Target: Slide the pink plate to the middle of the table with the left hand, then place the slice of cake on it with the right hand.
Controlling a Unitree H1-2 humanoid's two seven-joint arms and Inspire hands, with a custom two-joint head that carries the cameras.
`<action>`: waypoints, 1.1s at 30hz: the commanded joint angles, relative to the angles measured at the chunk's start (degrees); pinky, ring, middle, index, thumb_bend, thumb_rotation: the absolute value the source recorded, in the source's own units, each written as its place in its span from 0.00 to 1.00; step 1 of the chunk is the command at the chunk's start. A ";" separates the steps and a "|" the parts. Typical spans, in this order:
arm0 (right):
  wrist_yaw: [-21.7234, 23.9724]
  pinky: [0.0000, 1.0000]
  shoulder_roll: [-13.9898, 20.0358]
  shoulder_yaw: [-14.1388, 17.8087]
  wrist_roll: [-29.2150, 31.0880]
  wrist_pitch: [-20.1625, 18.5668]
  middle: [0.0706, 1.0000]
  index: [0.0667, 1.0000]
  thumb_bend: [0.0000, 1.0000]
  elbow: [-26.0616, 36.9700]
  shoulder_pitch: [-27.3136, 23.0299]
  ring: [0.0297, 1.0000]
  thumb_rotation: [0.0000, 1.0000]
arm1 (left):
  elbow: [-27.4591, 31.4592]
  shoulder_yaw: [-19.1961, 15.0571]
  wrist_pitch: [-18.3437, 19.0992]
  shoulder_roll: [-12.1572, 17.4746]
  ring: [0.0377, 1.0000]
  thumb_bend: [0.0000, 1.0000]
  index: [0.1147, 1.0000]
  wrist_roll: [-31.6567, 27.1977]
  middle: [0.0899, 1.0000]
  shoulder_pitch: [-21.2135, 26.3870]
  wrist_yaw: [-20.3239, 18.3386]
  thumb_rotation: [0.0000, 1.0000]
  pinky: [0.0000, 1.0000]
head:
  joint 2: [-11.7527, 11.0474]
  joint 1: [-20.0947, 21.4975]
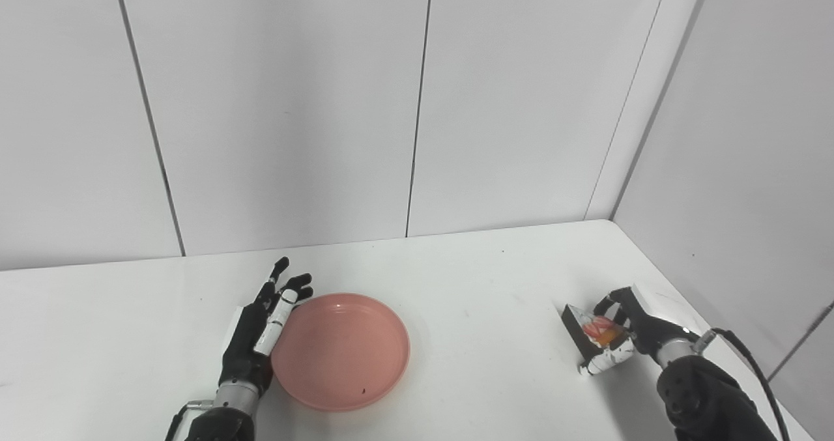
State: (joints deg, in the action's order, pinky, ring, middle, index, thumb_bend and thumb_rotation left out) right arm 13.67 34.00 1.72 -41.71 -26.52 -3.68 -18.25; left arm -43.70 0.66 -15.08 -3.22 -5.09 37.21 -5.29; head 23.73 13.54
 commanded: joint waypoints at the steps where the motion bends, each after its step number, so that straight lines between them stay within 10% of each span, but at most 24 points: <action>1: -1.94 0.18 1.41 1.06 1.19 0.86 0.30 0.53 0.94 2.63 -0.43 0.23 0.13 | -2.68 0.24 0.05 0.10 0.81 0.61 0.91 0.42 0.81 -2.47 -0.60 0.73 0.76 | 0.17 -0.17; 9: -4.23 0.15 0.99 2.08 3.41 2.18 0.24 0.51 0.91 12.59 -0.62 0.18 0.13 | -2.87 0.57 0.01 0.00 0.81 0.56 0.91 0.41 0.80 -2.44 -0.81 0.73 0.76 | 0.15 -0.34; 11: -3.69 0.14 0.99 2.09 4.17 2.17 0.24 0.47 0.63 15.29 -1.45 0.18 0.14 | -2.86 0.59 0.06 -0.11 0.81 0.55 0.91 0.29 0.80 -2.48 -0.91 0.73 0.76 | 0.08 -0.56; 13: -3.40 0.15 1.16 1.72 4.12 2.32 0.24 0.46 0.55 17.60 -2.45 0.19 0.14 | -2.52 0.64 0.40 -0.31 0.81 0.55 0.92 0.26 0.80 -2.59 -0.86 0.73 0.76 | 0.21 -0.90; 25: 5.36 0.16 -4.25 -2.48 -1.81 -0.39 0.29 0.45 0.52 22.88 -11.12 0.22 0.13 | -5.41 1.08 -0.98 -1.92 0.79 0.60 0.92 1.65 0.79 -1.34 1.38 0.75 0.74 | 0.33 -6.16; 33: 3.67 0.19 -5.13 -6.67 2.12 6.76 0.29 0.45 0.52 14.79 -14.92 0.23 0.13 | -8.81 1.12 -2.82 -3.51 0.77 0.66 0.92 2.16 0.77 -0.14 2.61 0.75 0.72 | 0.78 -11.51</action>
State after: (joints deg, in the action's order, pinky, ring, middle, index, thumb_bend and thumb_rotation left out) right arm 19.25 28.39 -4.90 -40.10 -22.84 10.46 -30.12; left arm -49.18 1.39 -18.15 -4.94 -3.55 39.93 -2.82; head 24.43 2.11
